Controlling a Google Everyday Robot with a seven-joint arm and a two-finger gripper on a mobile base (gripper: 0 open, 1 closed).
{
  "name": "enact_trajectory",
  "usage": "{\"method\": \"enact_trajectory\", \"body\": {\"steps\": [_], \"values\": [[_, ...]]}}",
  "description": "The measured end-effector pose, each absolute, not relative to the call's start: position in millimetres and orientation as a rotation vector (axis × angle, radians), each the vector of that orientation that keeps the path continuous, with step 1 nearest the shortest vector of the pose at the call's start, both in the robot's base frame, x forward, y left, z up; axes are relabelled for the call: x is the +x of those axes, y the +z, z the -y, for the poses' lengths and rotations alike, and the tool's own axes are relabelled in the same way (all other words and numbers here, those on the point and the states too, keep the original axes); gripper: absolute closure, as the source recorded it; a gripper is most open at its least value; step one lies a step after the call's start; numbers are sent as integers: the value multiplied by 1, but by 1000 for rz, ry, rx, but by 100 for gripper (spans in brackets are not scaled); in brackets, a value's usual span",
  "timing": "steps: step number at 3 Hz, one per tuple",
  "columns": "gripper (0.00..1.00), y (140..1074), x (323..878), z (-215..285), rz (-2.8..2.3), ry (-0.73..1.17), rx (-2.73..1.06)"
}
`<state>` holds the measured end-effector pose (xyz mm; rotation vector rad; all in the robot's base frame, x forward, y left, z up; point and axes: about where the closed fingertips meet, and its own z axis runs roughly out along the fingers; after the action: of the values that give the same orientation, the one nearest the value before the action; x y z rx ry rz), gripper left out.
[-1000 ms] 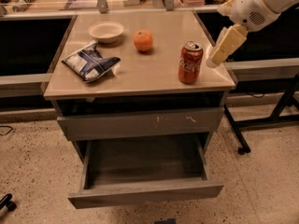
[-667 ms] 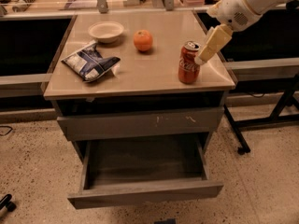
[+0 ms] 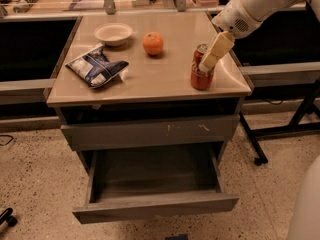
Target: Place coke can into middle drawer
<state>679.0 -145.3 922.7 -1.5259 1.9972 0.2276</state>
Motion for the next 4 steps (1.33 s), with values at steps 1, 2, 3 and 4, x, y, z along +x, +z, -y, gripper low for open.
{"method": "enact_trajectory", "body": {"steps": [1, 2, 3, 4], "values": [[0, 909, 678, 142, -2016, 235, -1545], [0, 894, 674, 140, -2020, 245, -1558], [0, 883, 673, 135, -2005, 258, -1565], [19, 875, 676, 129, -1978, 268, -1559]]}}
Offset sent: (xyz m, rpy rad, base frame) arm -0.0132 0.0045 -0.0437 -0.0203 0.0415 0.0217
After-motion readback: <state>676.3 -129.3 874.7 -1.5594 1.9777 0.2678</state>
